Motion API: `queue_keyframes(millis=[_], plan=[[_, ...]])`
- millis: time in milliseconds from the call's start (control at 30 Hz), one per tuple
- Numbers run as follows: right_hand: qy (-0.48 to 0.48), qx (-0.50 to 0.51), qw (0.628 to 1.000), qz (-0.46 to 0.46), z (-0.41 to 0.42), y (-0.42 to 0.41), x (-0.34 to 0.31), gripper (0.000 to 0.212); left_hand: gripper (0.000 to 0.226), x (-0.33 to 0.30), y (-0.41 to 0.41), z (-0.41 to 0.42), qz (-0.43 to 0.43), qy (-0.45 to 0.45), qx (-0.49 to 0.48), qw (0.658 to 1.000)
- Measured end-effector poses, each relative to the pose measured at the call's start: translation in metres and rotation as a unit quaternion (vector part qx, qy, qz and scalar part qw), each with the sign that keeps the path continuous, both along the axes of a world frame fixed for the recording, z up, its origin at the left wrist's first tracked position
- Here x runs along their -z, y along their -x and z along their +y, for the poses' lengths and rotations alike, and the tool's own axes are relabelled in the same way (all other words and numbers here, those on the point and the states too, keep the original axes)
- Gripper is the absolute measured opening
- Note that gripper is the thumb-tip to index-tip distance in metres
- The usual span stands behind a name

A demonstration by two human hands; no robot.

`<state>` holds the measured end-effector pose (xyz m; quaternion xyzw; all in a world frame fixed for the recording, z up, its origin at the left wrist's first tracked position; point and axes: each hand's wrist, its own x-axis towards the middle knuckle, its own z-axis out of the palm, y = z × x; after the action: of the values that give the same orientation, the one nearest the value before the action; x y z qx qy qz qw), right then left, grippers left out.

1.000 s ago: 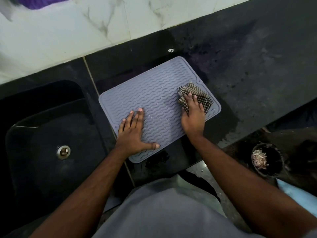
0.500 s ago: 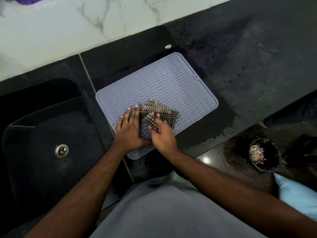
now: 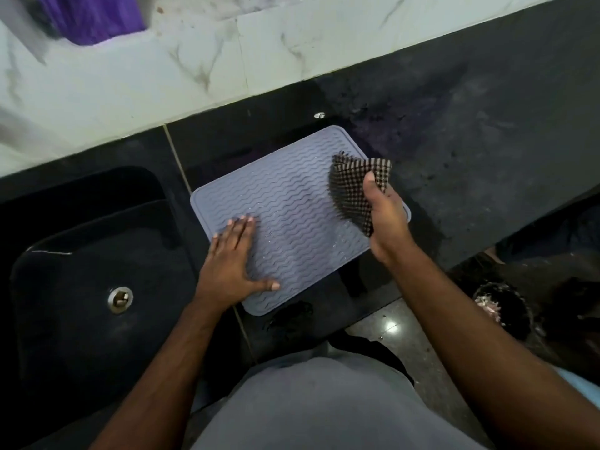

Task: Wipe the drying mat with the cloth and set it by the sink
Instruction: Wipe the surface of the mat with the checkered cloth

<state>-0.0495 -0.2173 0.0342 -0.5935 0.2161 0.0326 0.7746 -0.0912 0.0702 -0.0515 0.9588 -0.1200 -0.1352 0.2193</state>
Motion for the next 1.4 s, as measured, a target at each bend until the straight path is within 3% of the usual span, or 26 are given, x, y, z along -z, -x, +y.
queue_keyframes(millis=[100, 167, 233, 267, 400, 600, 700, 767, 833, 867, 1000, 1067, 1133, 1200, 1267, 1300, 1367, 1400], plan=[[0.306, -0.054, 0.950, -0.040, 0.014, -0.004, 0.026, 0.029, 0.145, 0.005, 0.007, 0.009, 0.025, -0.034, -0.019, 0.999], [0.409, -0.149, 0.900, -0.015, 0.031, 0.001, 0.061, 0.049, 0.146, 0.007, 0.008, 0.010, 0.035, -0.038, -0.026, 0.998], [0.530, -0.201, 0.823, -0.046, 0.052, 0.014, 0.093, 0.057, 0.148, 0.008, 0.006, 0.010, 0.029, -0.042, -0.021, 0.998], [0.563, -0.202, 0.799, -0.063, 0.064, 0.021, 0.101, 0.060, 0.150, 0.007, 0.005, 0.011, 0.025, -0.043, -0.021, 0.999], [0.588, -0.217, 0.774, -0.091, 0.103, 0.042, 0.105, 0.061, 0.157, 0.003, 0.006, 0.009, 0.026, -0.024, -0.035, 0.999], [0.511, -0.325, 0.783, -0.140, 0.131, 0.066, 0.095, 0.060, 0.143, 0.012, 0.006, 0.010, 0.006, -0.005, -0.051, 0.999], [0.390, -0.375, 0.840, -0.042, 0.127, 0.062, 0.081, 0.059, 0.146, 0.010, 0.005, 0.009, 0.016, 0.033, -0.051, 0.998], [0.240, -0.360, 0.901, 0.022, 0.118, 0.050, 0.065, 0.052, 0.150, 0.006, 0.002, 0.010, 0.046, 0.092, -0.056, 0.993], [0.103, -0.330, 0.936, 0.071, 0.102, 0.037, 0.046, 0.037, 0.131, -0.004, -0.001, 0.007, 0.051, 0.154, -0.059, 0.985], [0.080, -0.327, 0.938, 0.078, 0.093, 0.031, 0.036, 0.031, 0.115, -0.012, -0.003, 0.004, 0.045, 0.186, -0.052, 0.980], [0.064, -0.351, 0.932, 0.066, 0.061, 0.016, 0.001, 0.024, 0.061, -0.041, -0.011, -0.015, 0.065, 0.287, -0.057, 0.954], [0.115, -0.352, 0.928, 0.041, 0.052, 0.007, -0.014, 0.025, 0.041, -0.056, -0.013, -0.028, 0.121, 0.362, -0.112, 0.917], [0.294, -0.341, 0.892, -0.046, 0.045, -0.005, -0.019, 0.027, 0.022, -0.071, -0.012, -0.043, 0.151, 0.449, -0.178, 0.862], [0.436, -0.300, 0.833, -0.162, 0.040, -0.008, -0.021, 0.041, 0.024, -0.082, -0.011, -0.055, 0.166, 0.498, -0.232, 0.819], [0.484, -0.311, 0.781, -0.244, 0.038, -0.004, -0.023, 0.063, 0.029, -0.088, -0.012, -0.061, 0.185, 0.547, -0.258, 0.775], [0.523, -0.335, 0.737, -0.266, 0.038, 0.000, -0.024, 0.077, 0.030, -0.092, -0.013, -0.063, 0.197, 0.574, -0.267, 0.749], [0.610, -0.370, 0.643, -0.279, 0.038, 0.005, -0.019, 0.103, 0.035, -0.099, -0.018, -0.065, 0.218, 0.620, -0.283, 0.699], [0.624, -0.381, 0.626, -0.271, 0.038, 0.006, -0.016, 0.112, 0.038, -0.103, -0.020, -0.067, 0.226, 0.633, -0.285, 0.684]])
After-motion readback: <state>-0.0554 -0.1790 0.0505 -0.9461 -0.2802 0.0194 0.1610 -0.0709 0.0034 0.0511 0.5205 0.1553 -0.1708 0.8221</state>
